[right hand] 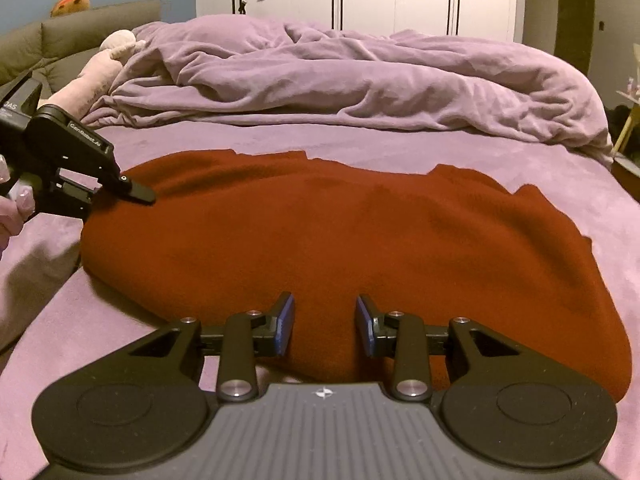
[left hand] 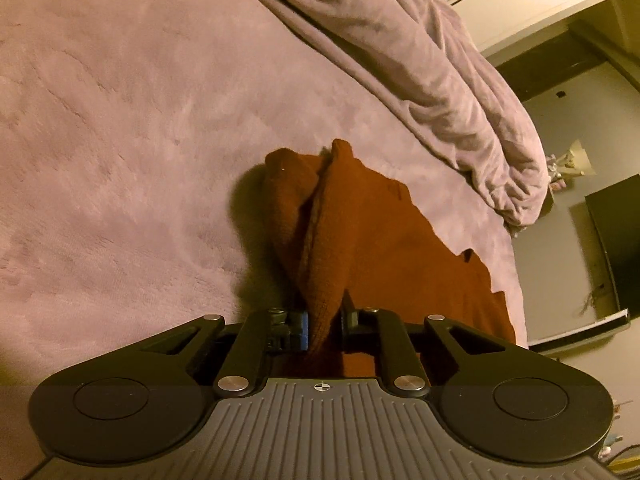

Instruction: Fold small clothes

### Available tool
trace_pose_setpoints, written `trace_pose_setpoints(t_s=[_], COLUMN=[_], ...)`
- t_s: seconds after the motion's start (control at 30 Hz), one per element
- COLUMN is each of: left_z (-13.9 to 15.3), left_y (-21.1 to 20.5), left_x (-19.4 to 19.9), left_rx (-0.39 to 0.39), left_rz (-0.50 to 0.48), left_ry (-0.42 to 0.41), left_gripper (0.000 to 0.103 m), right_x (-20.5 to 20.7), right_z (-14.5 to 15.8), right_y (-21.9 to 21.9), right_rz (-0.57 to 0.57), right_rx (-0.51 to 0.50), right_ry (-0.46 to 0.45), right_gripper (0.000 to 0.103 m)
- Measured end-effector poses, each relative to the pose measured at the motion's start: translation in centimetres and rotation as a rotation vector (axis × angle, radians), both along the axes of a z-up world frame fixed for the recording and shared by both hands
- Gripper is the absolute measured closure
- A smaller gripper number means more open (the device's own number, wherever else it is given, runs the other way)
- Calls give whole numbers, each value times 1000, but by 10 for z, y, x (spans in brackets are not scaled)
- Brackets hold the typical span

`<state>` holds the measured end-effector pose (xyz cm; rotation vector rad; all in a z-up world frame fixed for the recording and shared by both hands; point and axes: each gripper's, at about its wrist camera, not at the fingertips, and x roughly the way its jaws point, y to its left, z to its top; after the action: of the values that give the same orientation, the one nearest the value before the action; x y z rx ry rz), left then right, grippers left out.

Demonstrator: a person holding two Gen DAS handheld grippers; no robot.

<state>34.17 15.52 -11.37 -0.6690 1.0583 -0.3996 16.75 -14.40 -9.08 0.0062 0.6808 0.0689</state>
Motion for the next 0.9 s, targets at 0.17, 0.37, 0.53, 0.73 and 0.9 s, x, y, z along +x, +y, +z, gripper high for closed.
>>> trace_pose_setpoints(t_s=[0.17, 0.37, 0.53, 0.73, 0.9], left_z=[15, 63, 107, 80, 80], left_y=[-6, -40, -110, -196, -166], left_x=[-4, -21, -40, -44, -65], left_rx=[27, 47, 15, 116, 64], left_rz=[-13, -98, -242, -374, -311], left_ry=[-28, -101, -191, -155, -157], left_gripper=[88, 90, 96, 98, 86], right_x=[4, -3, -25, -47, -62], right_z=[-4, 4, 9, 6, 6], right_y=[1, -14, -38, -69, -76], right_rz=[13, -9, -83, -145, -95], right_rx=[-7, 58, 98, 148, 132], right_ry=[17, -2, -30, -5, -5], right_gripper=[70, 70, 70, 70, 70])
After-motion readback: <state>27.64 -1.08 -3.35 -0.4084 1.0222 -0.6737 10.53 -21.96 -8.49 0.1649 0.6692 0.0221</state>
